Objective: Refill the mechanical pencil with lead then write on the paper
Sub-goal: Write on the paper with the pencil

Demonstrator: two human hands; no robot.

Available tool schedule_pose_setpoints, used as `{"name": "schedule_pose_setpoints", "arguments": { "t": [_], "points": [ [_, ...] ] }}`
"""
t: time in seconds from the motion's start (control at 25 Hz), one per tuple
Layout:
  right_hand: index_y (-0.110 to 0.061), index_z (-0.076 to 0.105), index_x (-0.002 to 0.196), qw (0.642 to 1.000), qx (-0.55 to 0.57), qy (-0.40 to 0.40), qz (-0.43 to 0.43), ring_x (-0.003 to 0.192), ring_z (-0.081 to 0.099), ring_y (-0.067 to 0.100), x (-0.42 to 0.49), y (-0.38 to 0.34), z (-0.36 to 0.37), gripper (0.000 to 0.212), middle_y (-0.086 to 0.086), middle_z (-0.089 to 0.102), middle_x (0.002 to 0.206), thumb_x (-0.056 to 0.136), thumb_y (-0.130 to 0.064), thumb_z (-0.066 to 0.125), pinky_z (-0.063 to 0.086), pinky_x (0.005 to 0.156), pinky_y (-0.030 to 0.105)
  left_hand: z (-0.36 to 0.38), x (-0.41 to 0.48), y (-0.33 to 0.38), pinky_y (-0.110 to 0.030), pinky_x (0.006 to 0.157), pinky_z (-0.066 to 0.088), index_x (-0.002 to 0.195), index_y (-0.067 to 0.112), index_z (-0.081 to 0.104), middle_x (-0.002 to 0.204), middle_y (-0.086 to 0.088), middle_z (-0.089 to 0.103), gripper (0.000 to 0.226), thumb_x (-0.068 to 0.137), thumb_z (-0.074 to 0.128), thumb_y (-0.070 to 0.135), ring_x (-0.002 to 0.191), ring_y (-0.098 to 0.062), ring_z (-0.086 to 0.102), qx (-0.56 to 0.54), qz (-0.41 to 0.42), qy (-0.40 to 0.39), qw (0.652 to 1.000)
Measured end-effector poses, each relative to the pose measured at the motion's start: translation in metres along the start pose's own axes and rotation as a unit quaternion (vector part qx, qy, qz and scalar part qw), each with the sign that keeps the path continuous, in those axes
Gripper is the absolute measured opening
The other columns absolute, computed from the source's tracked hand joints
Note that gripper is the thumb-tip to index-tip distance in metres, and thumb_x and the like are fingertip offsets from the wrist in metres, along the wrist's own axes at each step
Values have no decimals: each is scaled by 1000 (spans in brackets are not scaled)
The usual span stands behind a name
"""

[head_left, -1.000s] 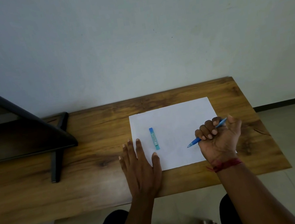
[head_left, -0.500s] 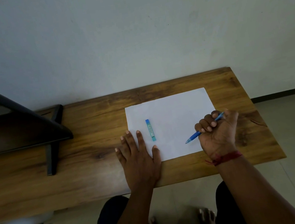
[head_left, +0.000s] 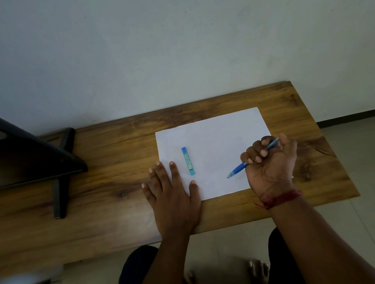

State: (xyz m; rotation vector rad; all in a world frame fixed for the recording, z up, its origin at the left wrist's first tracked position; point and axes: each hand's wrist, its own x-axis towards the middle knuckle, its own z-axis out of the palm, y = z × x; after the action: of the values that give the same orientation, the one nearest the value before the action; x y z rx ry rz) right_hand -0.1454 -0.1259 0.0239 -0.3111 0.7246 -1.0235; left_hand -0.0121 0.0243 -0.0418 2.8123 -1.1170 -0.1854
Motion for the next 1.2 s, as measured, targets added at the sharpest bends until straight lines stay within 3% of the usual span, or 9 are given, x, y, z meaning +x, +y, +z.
{"name": "schedule_pose_setpoints", "arguments": {
  "t": [0.44,0.76,1.2],
  "points": [
    [-12,46,65,1000,-17,-14,-10,43,31,11,-9,-7,-4,36,-2,38,47,94,-29,32,28,48,23,-4,-3,-3,-50,119,-2,154,28,-5,163,-6,-7,78,89,11,68,149,-30,-5,-40,-4,12,999],
    [-14,46,64,1000,-14,-3,-10,42,30,10,-6,-11,-3,35,-3,37,48,93,-27,32,27,47,22,-4,-10,-3,-53,119,0,154,27,-2,163,-7,-8,79,88,9,69,149,-30,-10,-15,1,-14,1000],
    [-15,48,63,1000,12,-4,6,42,29,10,9,-8,0,33,-4,37,48,91,-25,32,27,47,23,-2,-8,-1,-54,119,4,153,27,9,163,-7,4,81,84,22,69,149,-31,1,-11,-9,-5,1000]
  ]
}}
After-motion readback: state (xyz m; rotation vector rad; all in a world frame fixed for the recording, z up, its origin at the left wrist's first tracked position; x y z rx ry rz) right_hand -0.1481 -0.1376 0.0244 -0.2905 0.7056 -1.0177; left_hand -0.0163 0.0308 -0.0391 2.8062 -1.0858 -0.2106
